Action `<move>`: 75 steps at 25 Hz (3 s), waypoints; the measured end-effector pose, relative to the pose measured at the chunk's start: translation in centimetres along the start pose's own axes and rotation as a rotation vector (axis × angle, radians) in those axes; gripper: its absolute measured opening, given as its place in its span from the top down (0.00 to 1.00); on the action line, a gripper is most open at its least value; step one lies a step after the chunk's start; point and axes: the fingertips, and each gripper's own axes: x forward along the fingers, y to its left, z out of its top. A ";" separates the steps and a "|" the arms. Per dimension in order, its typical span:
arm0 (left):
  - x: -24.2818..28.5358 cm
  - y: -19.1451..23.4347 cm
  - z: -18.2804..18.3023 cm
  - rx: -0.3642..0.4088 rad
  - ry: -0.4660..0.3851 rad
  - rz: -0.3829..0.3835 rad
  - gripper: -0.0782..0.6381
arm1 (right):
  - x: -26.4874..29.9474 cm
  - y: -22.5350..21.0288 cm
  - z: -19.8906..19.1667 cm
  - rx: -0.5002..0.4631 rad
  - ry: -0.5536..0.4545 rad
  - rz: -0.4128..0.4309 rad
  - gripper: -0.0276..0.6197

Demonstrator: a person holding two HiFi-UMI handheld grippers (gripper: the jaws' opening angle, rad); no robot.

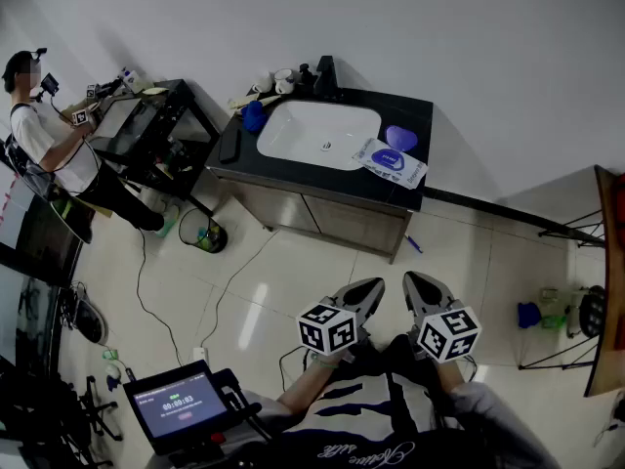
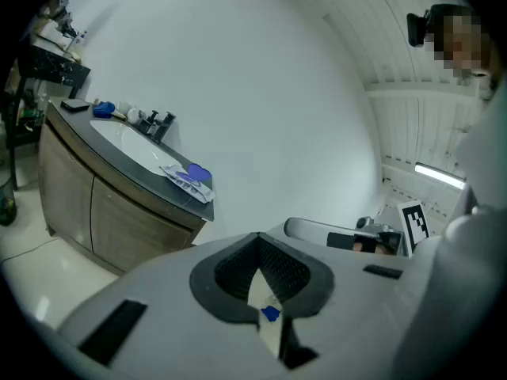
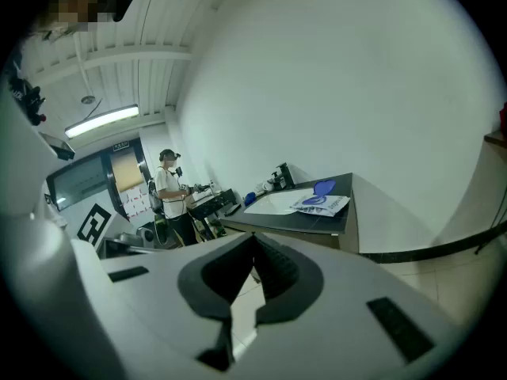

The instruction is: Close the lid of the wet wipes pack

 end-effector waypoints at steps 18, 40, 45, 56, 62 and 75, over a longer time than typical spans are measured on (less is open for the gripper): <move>4.8 10.7 8.3 -0.090 -0.117 0.148 0.89 | 13.7 -7.3 4.9 -0.027 0.066 0.073 0.96; 18.2 18.4 14.9 -0.078 0.018 0.229 0.89 | 24.4 -21.4 10.4 0.054 0.140 0.048 0.96; 20.4 23.0 15.0 -0.057 0.143 0.217 0.89 | 27.4 -25.2 10.8 0.103 0.140 -0.048 0.96; 24.4 27.7 14.8 0.066 0.406 0.128 0.89 | 30.4 -32.5 11.8 0.158 0.145 -0.241 0.96; 25.2 29.3 14.0 0.091 0.518 0.080 0.89 | 32.5 -32.8 10.9 0.198 0.242 -0.174 0.96; 25.2 30.7 15.4 0.024 0.495 0.076 0.89 | 31.9 -23.0 8.3 0.137 0.378 0.037 0.96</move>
